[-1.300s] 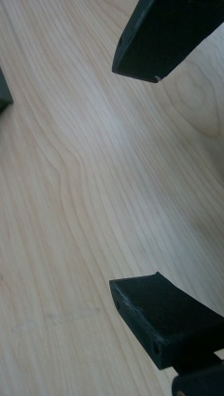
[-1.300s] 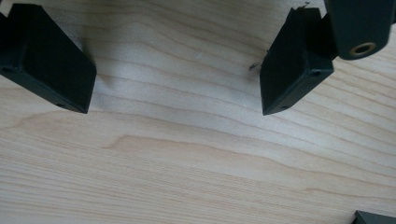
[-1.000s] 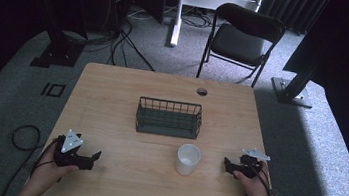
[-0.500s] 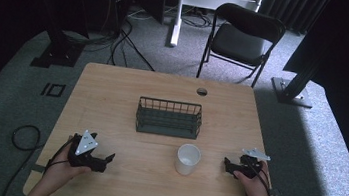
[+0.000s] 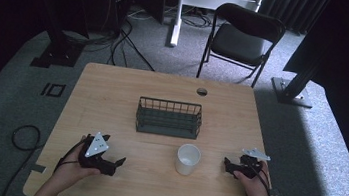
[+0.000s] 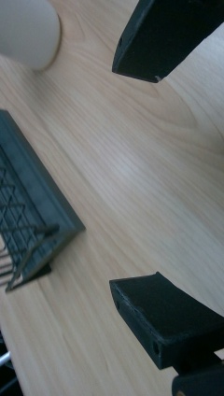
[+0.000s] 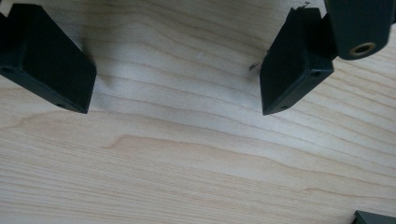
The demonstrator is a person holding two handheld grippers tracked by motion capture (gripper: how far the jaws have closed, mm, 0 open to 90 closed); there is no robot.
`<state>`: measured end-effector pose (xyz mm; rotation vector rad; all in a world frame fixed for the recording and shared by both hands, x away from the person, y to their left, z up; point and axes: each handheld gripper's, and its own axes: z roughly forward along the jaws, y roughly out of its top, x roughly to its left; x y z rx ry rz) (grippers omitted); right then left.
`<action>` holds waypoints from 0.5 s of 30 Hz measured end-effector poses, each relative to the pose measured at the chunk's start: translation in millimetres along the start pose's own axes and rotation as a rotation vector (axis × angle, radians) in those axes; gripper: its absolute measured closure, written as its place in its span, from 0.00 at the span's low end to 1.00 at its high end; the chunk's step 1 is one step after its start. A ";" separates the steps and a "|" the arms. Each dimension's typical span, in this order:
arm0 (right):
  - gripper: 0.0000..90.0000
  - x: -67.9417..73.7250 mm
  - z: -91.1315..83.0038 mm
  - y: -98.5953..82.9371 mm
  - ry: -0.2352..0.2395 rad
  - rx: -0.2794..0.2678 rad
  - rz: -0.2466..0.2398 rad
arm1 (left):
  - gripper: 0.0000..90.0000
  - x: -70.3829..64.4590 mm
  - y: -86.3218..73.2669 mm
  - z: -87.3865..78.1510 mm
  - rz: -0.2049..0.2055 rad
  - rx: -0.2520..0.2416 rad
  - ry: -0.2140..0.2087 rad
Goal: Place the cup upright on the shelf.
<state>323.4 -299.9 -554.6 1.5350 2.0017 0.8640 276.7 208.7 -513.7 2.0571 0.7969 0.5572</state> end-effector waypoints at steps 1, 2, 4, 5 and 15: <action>0.12 0.0 0.0 0.0 0.000 0.000 0.000 | 0.01 0.0 0.0 0.0 0.000 0.000 0.000; 0.12 0.0 0.0 0.0 0.000 0.000 0.000 | 0.01 -3.9 3.5 3.5 0.001 -0.004 -0.021; 0.12 0.0 0.0 0.0 0.000 0.000 0.000 | 0.01 -5.3 4.6 4.6 -0.001 -0.007 -0.031; 0.12 0.0 0.0 0.0 0.000 0.000 0.000 | 0.01 -8.1 7.0 6.9 0.001 -0.011 -0.046; 0.12 0.0 0.0 0.0 0.000 0.000 0.000 | 0.01 -22.2 18.6 19.9 0.007 -0.029 -0.127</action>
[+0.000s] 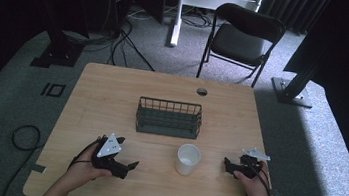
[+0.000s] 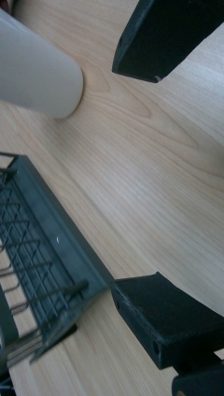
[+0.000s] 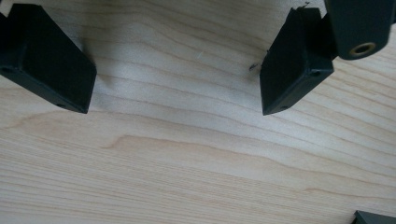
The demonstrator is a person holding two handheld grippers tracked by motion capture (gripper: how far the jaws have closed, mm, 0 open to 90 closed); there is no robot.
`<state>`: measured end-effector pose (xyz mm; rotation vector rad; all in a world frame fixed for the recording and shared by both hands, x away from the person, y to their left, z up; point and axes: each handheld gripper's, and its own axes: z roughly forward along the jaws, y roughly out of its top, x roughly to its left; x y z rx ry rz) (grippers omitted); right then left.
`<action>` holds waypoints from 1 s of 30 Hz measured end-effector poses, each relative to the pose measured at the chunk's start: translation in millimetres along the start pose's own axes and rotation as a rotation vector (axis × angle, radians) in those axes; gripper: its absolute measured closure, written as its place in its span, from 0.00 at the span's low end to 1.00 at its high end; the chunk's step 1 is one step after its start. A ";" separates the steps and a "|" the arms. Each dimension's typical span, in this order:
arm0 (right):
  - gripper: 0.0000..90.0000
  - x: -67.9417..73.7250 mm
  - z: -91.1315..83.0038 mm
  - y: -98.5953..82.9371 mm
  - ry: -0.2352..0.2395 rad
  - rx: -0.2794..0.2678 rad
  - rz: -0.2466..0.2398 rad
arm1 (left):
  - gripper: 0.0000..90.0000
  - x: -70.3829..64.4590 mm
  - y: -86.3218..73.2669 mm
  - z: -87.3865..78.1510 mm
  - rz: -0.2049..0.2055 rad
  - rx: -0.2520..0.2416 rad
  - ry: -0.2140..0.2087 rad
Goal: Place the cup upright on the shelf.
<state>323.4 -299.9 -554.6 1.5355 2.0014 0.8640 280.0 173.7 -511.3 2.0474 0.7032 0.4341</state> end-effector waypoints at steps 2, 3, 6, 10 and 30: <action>0.12 0.0 0.0 0.0 0.000 0.000 0.000 | 0.01 -2.8 2.2 2.9 0.000 -0.006 -0.018; 0.12 -0.1 0.0 0.0 0.000 0.000 0.000 | 0.01 -4.3 3.5 4.0 0.007 -0.009 -0.025; 0.12 0.0 0.0 0.0 0.000 0.000 0.000 | 0.01 -10.5 7.8 7.5 0.020 -0.016 -0.038; 0.12 0.0 0.0 0.0 0.000 0.000 0.000 | 0.01 -18.4 12.8 12.4 0.051 -0.013 -0.054; 0.12 0.0 0.0 0.0 0.000 0.000 0.001 | 0.01 -40.2 34.2 42.8 0.067 -0.025 -0.153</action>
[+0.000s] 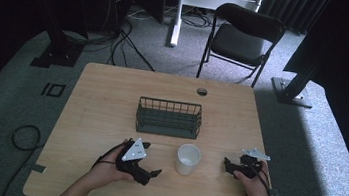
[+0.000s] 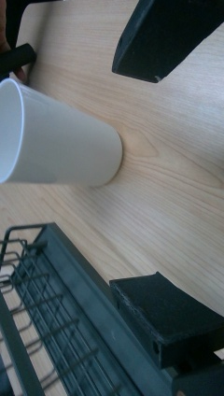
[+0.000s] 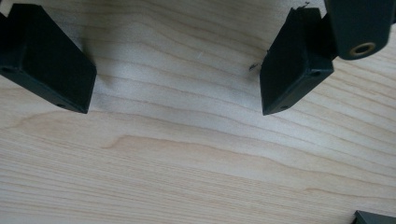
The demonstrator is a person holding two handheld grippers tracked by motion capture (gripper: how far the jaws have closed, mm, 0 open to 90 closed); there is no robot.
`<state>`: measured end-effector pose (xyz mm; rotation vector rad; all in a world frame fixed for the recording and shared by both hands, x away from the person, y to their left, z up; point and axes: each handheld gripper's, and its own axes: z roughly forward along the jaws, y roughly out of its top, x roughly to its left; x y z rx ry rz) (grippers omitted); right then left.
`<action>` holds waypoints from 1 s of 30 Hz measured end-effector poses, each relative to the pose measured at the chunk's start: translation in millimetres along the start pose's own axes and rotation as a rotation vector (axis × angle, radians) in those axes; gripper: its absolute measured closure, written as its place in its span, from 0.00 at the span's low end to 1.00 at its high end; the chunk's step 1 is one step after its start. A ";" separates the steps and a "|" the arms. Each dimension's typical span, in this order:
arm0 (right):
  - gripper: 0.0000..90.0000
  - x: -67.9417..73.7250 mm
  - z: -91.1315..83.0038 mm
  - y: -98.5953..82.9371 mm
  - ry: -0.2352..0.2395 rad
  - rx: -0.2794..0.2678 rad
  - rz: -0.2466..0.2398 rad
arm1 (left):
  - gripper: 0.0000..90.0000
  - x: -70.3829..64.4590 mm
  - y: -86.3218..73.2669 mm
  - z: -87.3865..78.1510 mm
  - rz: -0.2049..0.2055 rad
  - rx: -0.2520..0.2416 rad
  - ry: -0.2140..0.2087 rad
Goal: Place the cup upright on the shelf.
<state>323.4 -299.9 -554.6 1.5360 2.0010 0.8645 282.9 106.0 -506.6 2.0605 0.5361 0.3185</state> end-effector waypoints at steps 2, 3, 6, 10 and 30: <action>0.12 0.0 0.0 0.0 0.000 0.000 0.000 | 0.01 -1.5 2.1 3.1 -0.003 -0.001 -0.016; 0.12 0.0 0.0 0.0 0.000 0.000 0.000 | 0.01 -1.5 2.1 3.1 -0.003 -0.001 -0.016; 0.12 0.0 0.0 0.0 0.000 0.000 0.000 | 0.01 -3.2 4.7 7.6 0.000 -0.002 -0.025; 0.12 -0.1 -0.1 0.0 0.000 0.001 -0.001 | 0.01 -7.2 9.9 17.0 0.005 -0.004 -0.045; 0.12 0.0 0.0 0.0 0.000 -0.001 0.000 | 0.02 -18.7 26.5 51.1 0.022 -0.024 -0.088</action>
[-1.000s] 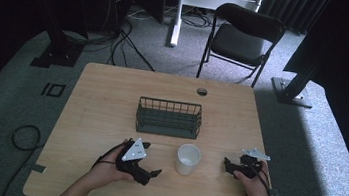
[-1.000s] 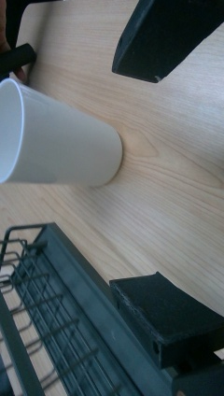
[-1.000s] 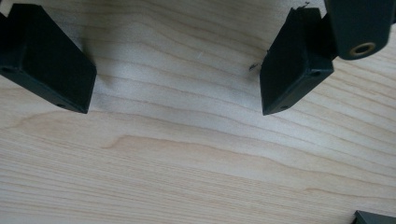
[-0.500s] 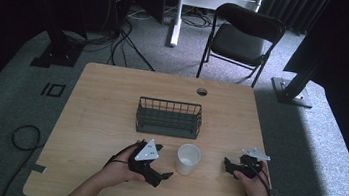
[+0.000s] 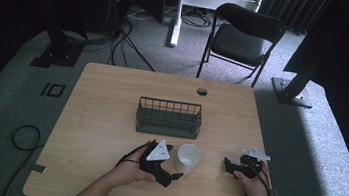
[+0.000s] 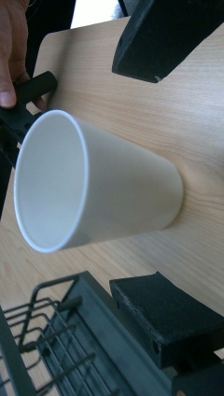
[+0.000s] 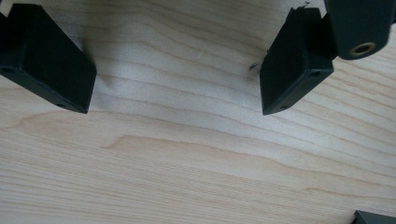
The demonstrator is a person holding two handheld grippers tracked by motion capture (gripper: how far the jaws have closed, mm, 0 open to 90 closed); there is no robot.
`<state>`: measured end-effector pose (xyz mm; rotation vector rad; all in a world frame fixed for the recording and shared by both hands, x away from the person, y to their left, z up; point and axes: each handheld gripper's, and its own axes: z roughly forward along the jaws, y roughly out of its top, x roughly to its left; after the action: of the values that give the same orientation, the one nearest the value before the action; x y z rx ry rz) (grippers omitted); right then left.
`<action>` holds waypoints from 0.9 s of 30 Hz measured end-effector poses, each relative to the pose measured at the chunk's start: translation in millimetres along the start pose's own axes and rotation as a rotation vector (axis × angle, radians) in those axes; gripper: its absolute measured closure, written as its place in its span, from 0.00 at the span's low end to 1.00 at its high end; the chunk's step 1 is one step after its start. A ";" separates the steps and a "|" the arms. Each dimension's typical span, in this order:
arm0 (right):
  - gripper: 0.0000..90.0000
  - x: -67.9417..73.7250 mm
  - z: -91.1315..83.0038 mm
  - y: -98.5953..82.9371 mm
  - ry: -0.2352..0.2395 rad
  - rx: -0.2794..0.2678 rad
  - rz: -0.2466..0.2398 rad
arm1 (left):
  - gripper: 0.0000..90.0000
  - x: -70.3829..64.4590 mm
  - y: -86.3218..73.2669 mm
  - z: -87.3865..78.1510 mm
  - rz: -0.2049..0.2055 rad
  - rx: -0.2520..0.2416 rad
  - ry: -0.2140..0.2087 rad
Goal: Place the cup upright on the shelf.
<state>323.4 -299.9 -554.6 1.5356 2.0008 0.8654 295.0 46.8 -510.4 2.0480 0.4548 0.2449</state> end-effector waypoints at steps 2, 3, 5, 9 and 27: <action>0.12 0.0 0.0 0.0 0.000 0.000 0.000 | 0.02 0.7 2.8 4.3 -0.002 -0.006 0.005; 0.12 0.0 0.0 0.0 0.000 0.000 0.000 | 0.02 0.5 3.9 6.5 -0.003 -0.010 -0.002; 0.12 0.0 0.0 0.0 0.000 0.000 0.000 | 0.02 -0.7 5.8 11.5 0.001 -0.009 -0.015; 0.12 0.0 0.0 0.0 0.000 0.000 0.000 | 0.02 0.5 8.9 18.0 -0.013 -0.029 -0.020; 0.12 -0.1 0.0 0.0 0.000 0.000 0.000 | 0.05 0.7 10.9 44.0 -0.019 -0.084 -0.008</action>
<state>323.4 -300.1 -554.6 1.5353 2.0009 0.8657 313.7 7.4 -522.7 1.9613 0.4509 0.2405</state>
